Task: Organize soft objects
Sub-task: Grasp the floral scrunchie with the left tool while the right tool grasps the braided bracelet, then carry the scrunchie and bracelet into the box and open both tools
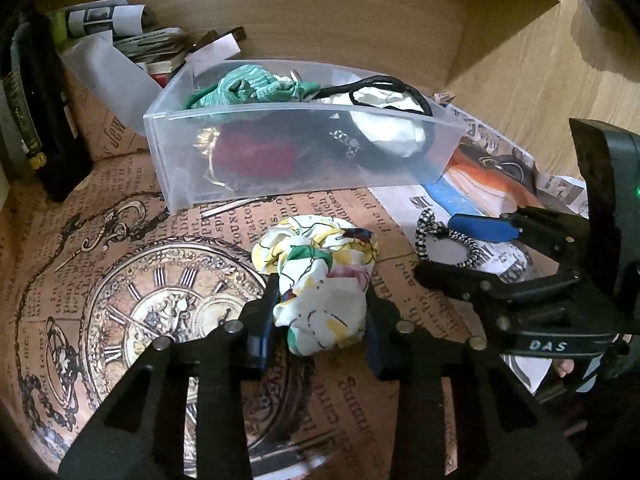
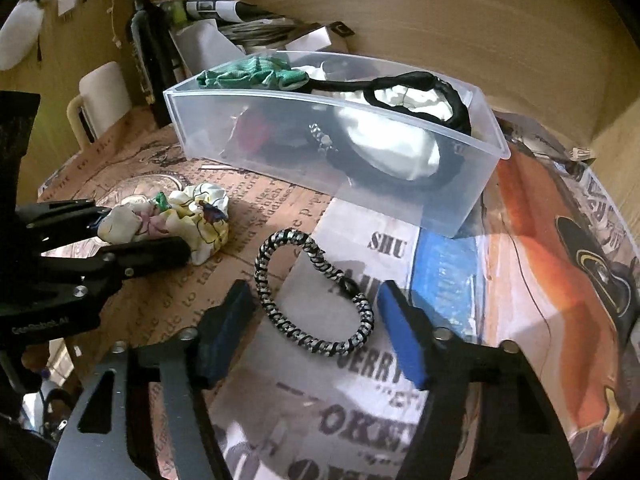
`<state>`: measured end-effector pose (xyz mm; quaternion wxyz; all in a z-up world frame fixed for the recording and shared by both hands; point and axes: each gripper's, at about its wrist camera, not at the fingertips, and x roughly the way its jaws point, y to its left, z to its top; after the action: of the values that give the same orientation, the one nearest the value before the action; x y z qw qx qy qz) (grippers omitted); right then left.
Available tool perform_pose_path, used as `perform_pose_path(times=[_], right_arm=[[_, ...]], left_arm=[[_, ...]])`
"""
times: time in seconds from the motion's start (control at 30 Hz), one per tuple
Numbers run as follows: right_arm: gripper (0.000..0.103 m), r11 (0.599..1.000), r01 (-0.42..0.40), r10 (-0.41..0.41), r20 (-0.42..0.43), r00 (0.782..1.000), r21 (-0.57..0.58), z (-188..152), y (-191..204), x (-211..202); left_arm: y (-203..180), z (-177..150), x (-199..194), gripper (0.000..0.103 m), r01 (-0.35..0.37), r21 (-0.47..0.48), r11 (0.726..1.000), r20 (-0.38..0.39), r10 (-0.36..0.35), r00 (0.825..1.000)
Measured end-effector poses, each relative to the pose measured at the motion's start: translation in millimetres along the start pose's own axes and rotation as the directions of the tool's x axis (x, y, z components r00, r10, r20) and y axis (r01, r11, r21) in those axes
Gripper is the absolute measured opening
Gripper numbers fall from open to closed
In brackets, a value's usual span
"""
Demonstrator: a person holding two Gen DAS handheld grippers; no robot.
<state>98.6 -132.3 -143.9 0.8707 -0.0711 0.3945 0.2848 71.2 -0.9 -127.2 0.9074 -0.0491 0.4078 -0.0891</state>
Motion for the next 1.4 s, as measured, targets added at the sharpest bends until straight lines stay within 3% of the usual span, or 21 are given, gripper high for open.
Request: perform_pose_path(times=[0.23, 0.63, 0.97, 1.2, 1.4], right_arm=[[0.036, 1.0, 0.013, -0.013, 0.005, 1.0, 0.024, 1.9, -6.0, -2.7], [0.036, 0.998, 0.027, -0.033, 0.115, 0.993, 0.054, 17.1, -10.1, -32.2], [0.036, 0.998, 0.043, -0.055, 0.27, 0.961, 0.049, 57.7, -13.9, -62.2], [0.036, 0.997, 0.075, -0.082, 0.335, 0.939, 0.033, 88.3, -12.7, -62.2], [0.036, 0.994, 0.102, -0.105, 0.345, 0.933, 0.026, 112.2, -14.2, -48.7]], left_arm=[[-4.2, 5.3, -10.7, 0.032, -0.002, 0.007, 1.0, 0.036, 0.002, 0.999], [-9.4, 36.7, -44.7, 0.032, -0.008, 0.023, 1.0, 0.172, 0.004, 0.985], [-5.4, 78.2, -61.3, 0.032, -0.065, 0.027, 0.998, 0.285, 0.055, 0.957], [5.1, 106.0, -56.9, 0.032, -0.112, 0.024, 0.993, 0.305, 0.1, 0.947], [17.3, 123.5, -39.4, 0.032, -0.117, 0.012, 0.993, 0.279, 0.11, 0.954]])
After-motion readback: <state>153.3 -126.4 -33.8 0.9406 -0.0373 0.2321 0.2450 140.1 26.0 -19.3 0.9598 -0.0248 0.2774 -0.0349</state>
